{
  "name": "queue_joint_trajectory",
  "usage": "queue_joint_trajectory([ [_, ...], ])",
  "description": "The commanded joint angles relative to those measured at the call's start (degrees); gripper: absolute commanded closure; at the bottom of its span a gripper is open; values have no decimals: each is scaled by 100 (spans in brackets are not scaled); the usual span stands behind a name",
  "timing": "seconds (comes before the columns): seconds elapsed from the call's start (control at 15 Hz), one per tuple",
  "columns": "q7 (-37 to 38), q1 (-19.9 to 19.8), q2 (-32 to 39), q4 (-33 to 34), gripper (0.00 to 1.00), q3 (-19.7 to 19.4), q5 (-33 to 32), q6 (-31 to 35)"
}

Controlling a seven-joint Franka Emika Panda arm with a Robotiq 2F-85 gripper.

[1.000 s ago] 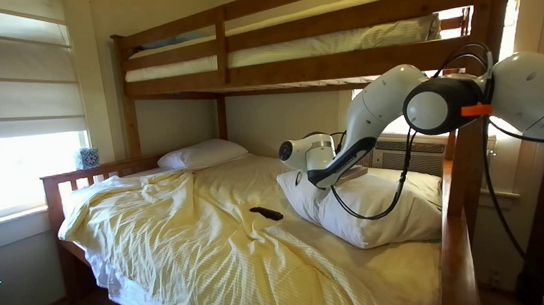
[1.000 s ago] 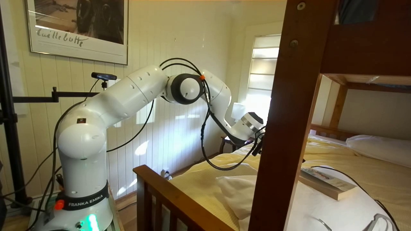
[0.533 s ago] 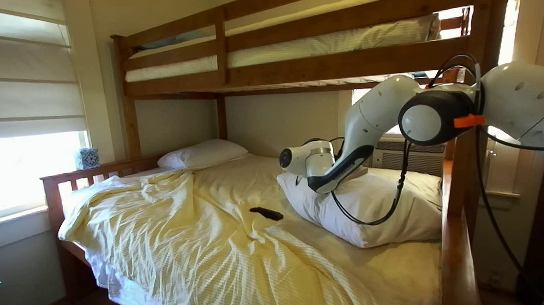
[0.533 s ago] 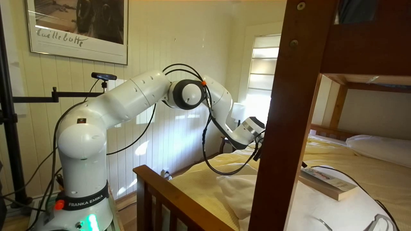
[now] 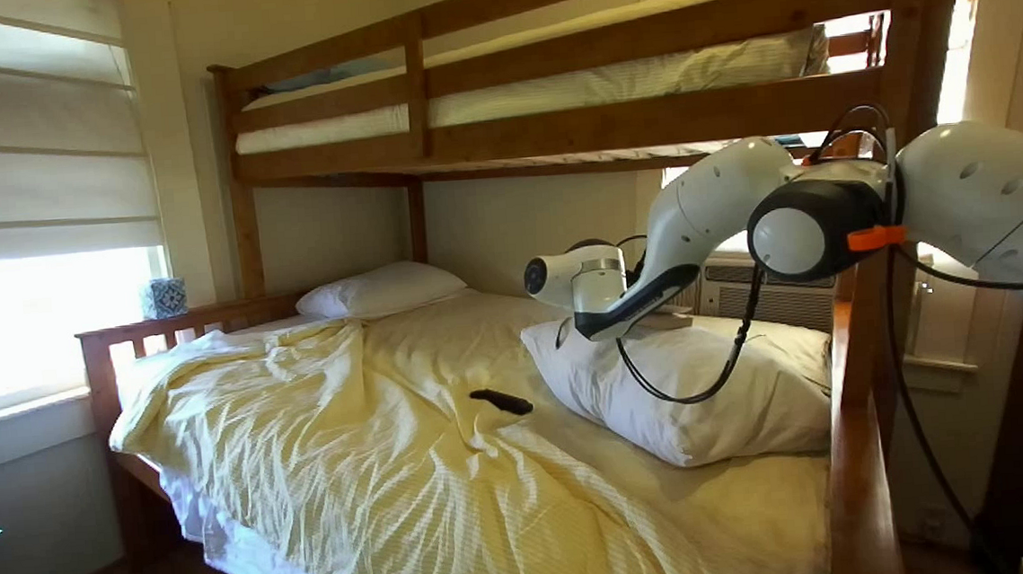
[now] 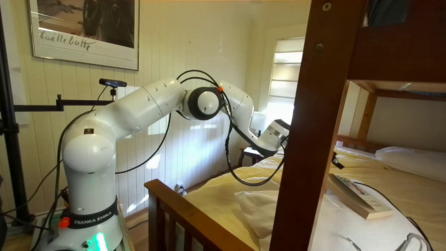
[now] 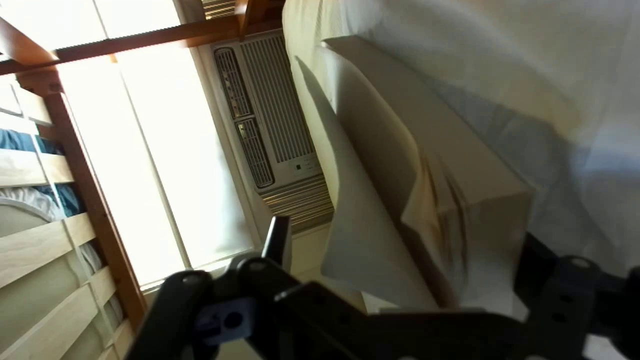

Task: Take the book off of the pillow

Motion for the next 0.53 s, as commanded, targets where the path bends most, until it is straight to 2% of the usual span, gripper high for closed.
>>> queue_joint_trajectory([
  [0.0, -76, 0, 301, 495, 0, -70, 4, -205],
  [0.4, -175, -108, 654, 654, 0, 50, 260, -219],
  [0.47, -126, -118, 679, 655, 25, 43, 273, -192],
])
